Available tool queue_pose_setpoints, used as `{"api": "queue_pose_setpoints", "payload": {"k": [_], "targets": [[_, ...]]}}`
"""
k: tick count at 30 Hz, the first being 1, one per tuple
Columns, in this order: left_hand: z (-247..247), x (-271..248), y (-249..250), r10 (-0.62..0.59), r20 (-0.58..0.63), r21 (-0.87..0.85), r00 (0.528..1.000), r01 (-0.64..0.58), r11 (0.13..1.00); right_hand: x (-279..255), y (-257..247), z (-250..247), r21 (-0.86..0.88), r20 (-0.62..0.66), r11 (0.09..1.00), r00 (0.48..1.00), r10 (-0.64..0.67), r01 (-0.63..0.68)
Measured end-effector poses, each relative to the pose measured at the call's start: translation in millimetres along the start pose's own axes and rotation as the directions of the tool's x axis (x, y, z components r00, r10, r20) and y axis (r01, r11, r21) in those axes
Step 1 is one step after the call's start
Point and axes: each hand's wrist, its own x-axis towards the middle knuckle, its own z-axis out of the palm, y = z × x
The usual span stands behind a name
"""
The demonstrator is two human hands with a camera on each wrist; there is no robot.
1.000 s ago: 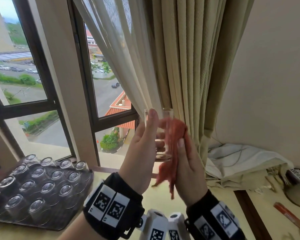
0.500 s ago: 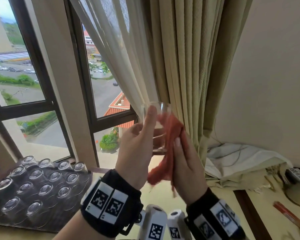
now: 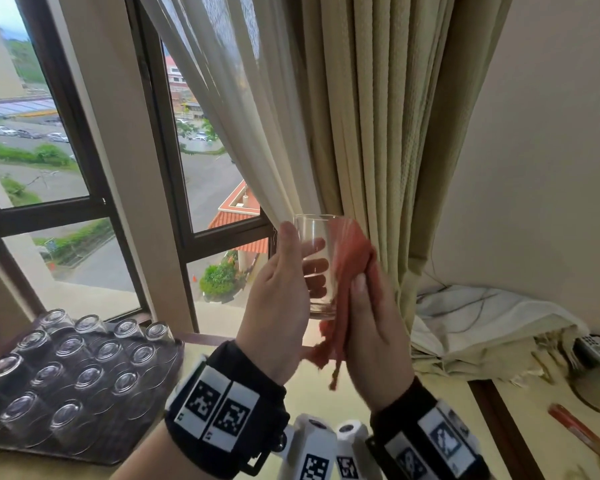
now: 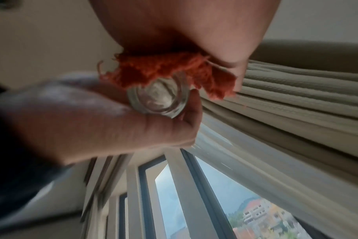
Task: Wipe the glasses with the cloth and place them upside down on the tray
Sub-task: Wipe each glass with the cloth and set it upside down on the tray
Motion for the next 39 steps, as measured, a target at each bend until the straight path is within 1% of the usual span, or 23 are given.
{"api": "queue_pose_setpoints", "payload": {"k": [1,2,3,6,8,9,11,13,14,16,17,19,21,22,24,26,28,30,33,35,37,38,39], "targets": [[2.5,-1.7,-1.4,-0.024,0.015,-0.009,1.0,0.025,1.0,8.7,-5.4,-1.3,0.057,-0.026,0.998,0.999,0.032,-0.031],[5.7,-4.2,-1.3,-0.051,0.03,-0.018,0.998,0.052,0.999,15.1,-11.1,-2.5,0.092,-0.035,0.996,0.999,0.016,-0.013],[9.1,-5.8,-0.5,-0.072,0.037,-0.025,0.997,0.072,0.997,17.8,-15.7,-2.8,0.092,-0.028,0.995,0.999,-0.044,0.047],[8.5,-4.6,2.6,-0.069,0.002,-0.04,0.998,0.069,0.997,4.2,-17.3,-0.5,0.021,0.1,0.972,0.967,-0.235,0.234],[2.1,0.4,3.4,-0.034,-0.03,-0.044,0.999,0.032,0.999,-15.2,-1.6,1.2,-0.023,0.154,0.963,0.953,-0.262,0.268],[-0.6,1.8,4.0,-0.024,-0.041,-0.029,0.999,0.022,0.999,-23.3,9.4,1.2,-0.035,0.143,0.97,0.962,-0.234,0.241],[-4.3,3.3,3.3,-0.004,-0.028,0.006,1.0,0.004,1.0,-29.7,19.0,1.7,-0.051,0.077,0.991,0.99,-0.117,0.121],[-2.3,1.5,1.8,0.0,0.019,0.013,1.0,0.0,1.0,-20.9,13.6,2.1,-0.007,0.019,1.0,1.0,0.009,-0.009],[0.1,-0.5,1.6,-0.004,0.032,0.014,0.999,0.003,1.0,-12.7,7.2,0.8,0.018,-0.011,0.999,1.0,0.027,-0.027],[5.8,-4.5,0.8,-0.025,0.053,-0.006,0.998,0.025,1.0,5.3,-5.8,-3.7,0.062,-0.043,0.998,0.999,0.022,-0.02],[7.7,-5.9,0.0,-0.04,0.065,-0.02,0.997,0.041,0.999,11.0,-12.7,-4.6,0.089,-0.03,0.996,1.0,0.001,0.002],[10.7,-8.9,1.4,-0.059,0.09,-0.053,0.994,0.064,0.996,10.2,-19.8,-3.4,0.116,0.025,0.989,0.995,-0.099,0.096],[7.9,-6.9,3.9,-0.016,0.099,-0.081,0.995,0.024,0.996,-4.6,-17.8,-1.7,0.007,0.077,0.975,0.972,-0.222,0.222],[5.7,-4.1,5.2,0.018,0.092,-0.083,0.996,-0.01,0.997,-14.5,-11.7,-1.2,-0.043,0.108,0.966,0.962,-0.25,0.255],[1.3,1.8,8.8,0.057,0.025,-0.063,0.998,-0.055,0.996,-32.7,3.9,-0.1,-0.073,0.141,0.971,0.966,-0.217,0.228],[-0.6,5.8,10.2,0.073,-0.042,-0.038,0.996,-0.075,0.996,-39.2,13.0,1.3,-0.049,0.104,0.992,0.989,-0.109,0.114],[1.9,4.2,11.8,0.061,-0.042,-0.016,0.997,-0.062,0.998,-29.0,11.8,1.3,-0.025,0.058,1.0,0.998,-0.005,0.007],[7.0,-3.1,14.3,0.047,-0.012,-0.017,0.999,-0.047,0.999,-8.7,0.5,-2.5,0.0,0.018,1.0,1.0,0.012,-0.012],[14.0,-6.5,7.0,0.005,0.038,0.015,0.999,-0.006,1.0,17.4,-18.9,-8.5,0.027,-0.031,0.997,0.997,-0.065,0.066],[16.7,-7.9,3.6,-0.046,0.057,-0.021,0.997,0.047,0.999,14.7,-24.3,-5.8,0.003,0.026,0.985,0.985,-0.171,0.171],[13.1,-4.4,2.2,-0.097,0.057,-0.182,0.994,0.106,0.978,-2.1,-17.2,-2.6,-0.059,0.124,0.963,0.959,-0.256,0.265],[9.3,-2.6,2.2,-0.116,0.053,-0.237,0.992,0.126,0.963,-12.6,-8.5,-2.6,-0.103,0.165,0.946,0.943,-0.288,0.306],[4.8,0.3,2.0,-0.121,0.044,-0.249,0.992,0.128,0.96,-22.5,1.4,-3.6,-0.141,0.186,0.935,0.936,-0.298,0.325]]}}
